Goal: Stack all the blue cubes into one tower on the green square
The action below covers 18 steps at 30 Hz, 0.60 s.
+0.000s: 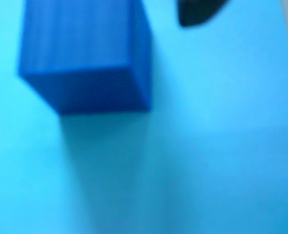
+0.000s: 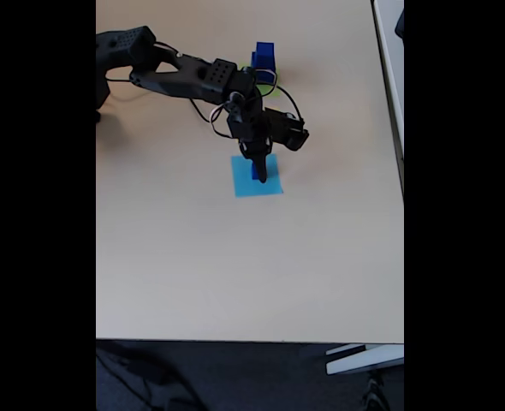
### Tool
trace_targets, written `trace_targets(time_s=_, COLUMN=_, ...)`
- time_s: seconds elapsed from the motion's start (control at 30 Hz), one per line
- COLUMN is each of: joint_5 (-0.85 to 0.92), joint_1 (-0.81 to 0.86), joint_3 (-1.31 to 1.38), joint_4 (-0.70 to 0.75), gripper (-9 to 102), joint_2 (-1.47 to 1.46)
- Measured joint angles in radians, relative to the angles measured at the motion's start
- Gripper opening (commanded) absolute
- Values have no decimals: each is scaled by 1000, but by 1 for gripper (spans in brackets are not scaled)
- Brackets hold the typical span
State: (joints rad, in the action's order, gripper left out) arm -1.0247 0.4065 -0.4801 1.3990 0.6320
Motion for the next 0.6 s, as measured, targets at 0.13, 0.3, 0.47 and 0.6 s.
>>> trace_targets(time_s=0.13, joint_5=6, joint_1=9, joint_3=0, joint_4=0, gripper=27, joint_2=-23)
trace_targets(time_s=0.3, joint_5=6, joint_1=8, joint_3=0, joint_4=0, gripper=27, joint_2=-48)
trace_targets(time_s=0.47, joint_5=6, joint_1=8, joint_3=0, joint_4=-5, gripper=22, joint_2=-57)
trace_targets(time_s=0.6, joint_5=6, joint_1=8, joint_3=0, joint_4=-6, gripper=14, joint_2=-57)
